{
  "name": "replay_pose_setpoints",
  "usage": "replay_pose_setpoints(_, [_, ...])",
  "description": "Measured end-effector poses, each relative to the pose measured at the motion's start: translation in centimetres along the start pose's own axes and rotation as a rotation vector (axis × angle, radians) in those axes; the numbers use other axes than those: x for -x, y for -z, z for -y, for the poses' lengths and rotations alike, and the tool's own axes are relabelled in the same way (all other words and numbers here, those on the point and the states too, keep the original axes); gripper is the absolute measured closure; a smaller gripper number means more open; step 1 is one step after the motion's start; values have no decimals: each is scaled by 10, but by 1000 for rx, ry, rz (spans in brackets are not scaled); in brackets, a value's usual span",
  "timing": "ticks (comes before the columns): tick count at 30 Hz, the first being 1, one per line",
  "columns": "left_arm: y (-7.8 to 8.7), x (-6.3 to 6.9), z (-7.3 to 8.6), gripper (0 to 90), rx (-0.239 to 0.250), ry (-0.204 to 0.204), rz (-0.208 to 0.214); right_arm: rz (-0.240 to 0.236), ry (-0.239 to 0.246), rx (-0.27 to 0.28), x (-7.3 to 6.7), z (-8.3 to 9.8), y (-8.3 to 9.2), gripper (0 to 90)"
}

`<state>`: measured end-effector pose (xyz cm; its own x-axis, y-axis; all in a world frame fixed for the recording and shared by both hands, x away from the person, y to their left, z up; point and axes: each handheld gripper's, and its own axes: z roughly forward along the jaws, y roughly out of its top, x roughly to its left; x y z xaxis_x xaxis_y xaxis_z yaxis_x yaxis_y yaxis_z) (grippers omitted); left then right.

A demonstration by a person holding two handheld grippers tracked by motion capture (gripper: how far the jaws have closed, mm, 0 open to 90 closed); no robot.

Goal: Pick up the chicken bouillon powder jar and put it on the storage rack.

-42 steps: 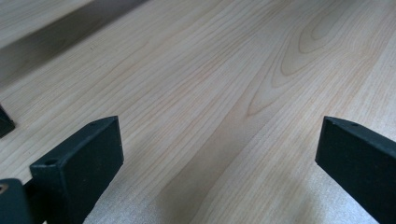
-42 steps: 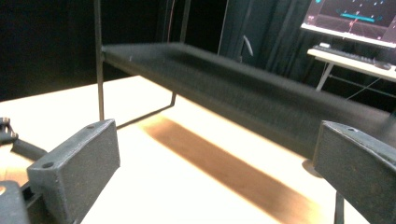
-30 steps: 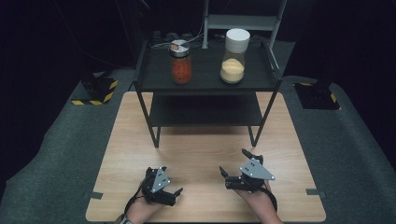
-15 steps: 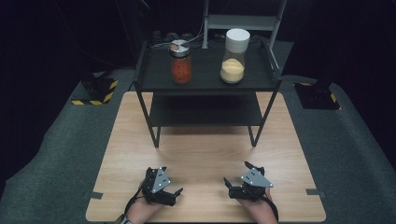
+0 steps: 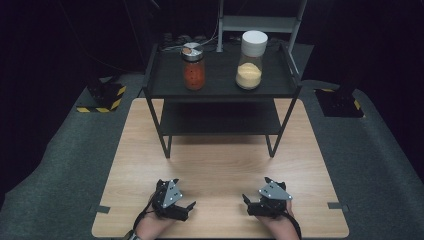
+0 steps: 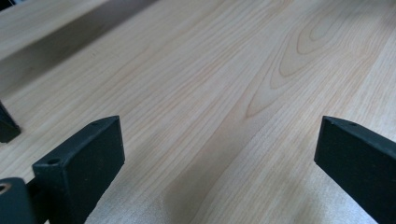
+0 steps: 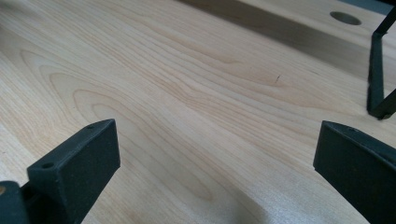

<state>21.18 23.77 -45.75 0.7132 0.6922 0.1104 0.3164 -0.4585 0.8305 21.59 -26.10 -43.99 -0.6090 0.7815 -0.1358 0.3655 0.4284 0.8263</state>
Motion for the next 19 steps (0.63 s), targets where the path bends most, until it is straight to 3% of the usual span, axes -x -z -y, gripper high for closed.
replay_pose_setpoints(3, [0,1,0,20,-2,2,-7,-9,-12,-17,2,-3,-2,0])
replay_pose_setpoints(8, [-1,6,-3,19,-15,-13,-23,-19,9,-36,3,-7,-5,0])
replay_pose_setpoints(14, [-3,3,-5,21,-28,-18,-6,-22,-14,-26,7,-4,-2,0])
replay_pose_setpoints(19, [-3,-2,-5,21,-22,2,14,-30,-19,-25,9,-4,-2,0])
